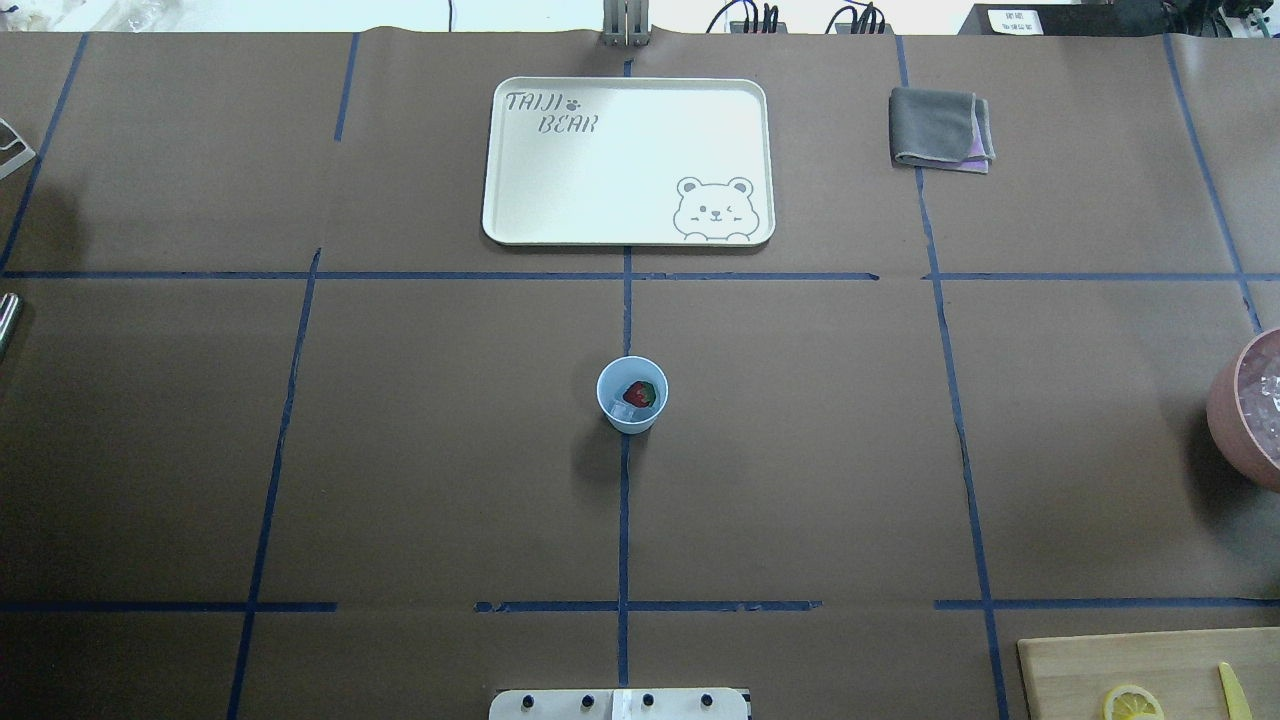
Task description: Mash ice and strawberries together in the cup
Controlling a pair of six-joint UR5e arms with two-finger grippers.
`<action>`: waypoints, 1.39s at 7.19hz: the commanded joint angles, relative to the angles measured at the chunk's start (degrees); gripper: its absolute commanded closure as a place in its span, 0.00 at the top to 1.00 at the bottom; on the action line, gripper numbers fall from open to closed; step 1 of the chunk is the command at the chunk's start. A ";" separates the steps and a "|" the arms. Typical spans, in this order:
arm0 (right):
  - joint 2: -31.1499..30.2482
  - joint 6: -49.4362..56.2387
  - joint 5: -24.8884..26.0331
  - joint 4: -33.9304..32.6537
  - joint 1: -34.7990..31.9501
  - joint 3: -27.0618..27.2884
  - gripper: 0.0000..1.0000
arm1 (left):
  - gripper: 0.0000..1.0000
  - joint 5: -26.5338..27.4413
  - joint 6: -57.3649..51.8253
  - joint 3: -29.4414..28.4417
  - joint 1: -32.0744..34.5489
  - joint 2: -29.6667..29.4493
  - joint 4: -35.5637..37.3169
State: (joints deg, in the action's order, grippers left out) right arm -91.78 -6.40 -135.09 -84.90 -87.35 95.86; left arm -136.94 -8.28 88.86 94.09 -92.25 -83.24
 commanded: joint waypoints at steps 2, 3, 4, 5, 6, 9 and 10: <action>-2.96 0.94 -0.61 0.00 -3.77 -0.58 1.00 | 1.00 0.00 0.73 0.00 0.04 -0.12 -0.17; -2.97 1.39 -2.96 0.00 -4.93 -0.50 1.00 | 1.00 0.00 0.73 0.00 0.04 -0.21 -0.17; -2.53 1.74 -4.03 0.17 -5.03 -0.15 1.00 | 1.00 0.00 0.73 0.08 0.04 -0.30 -0.17; -2.18 2.00 -4.04 0.26 -5.03 0.20 1.00 | 1.00 -0.08 0.64 0.08 0.04 -0.30 -0.26; -1.91 3.49 -3.87 0.17 -5.03 0.38 1.00 | 1.00 -0.09 0.64 0.00 0.04 -0.30 -0.26; -1.91 5.52 -3.60 -0.09 -5.03 0.12 1.00 | 1.00 -0.09 0.64 0.08 0.04 -0.30 -0.26; -1.91 5.43 -3.60 -0.18 -5.03 0.03 1.00 | 1.00 -0.09 0.64 0.08 0.04 -0.30 -0.26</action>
State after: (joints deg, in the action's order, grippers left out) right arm -93.66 -0.95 -138.71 -84.97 -92.37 95.97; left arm -137.02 -7.65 88.91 94.13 -92.57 -83.50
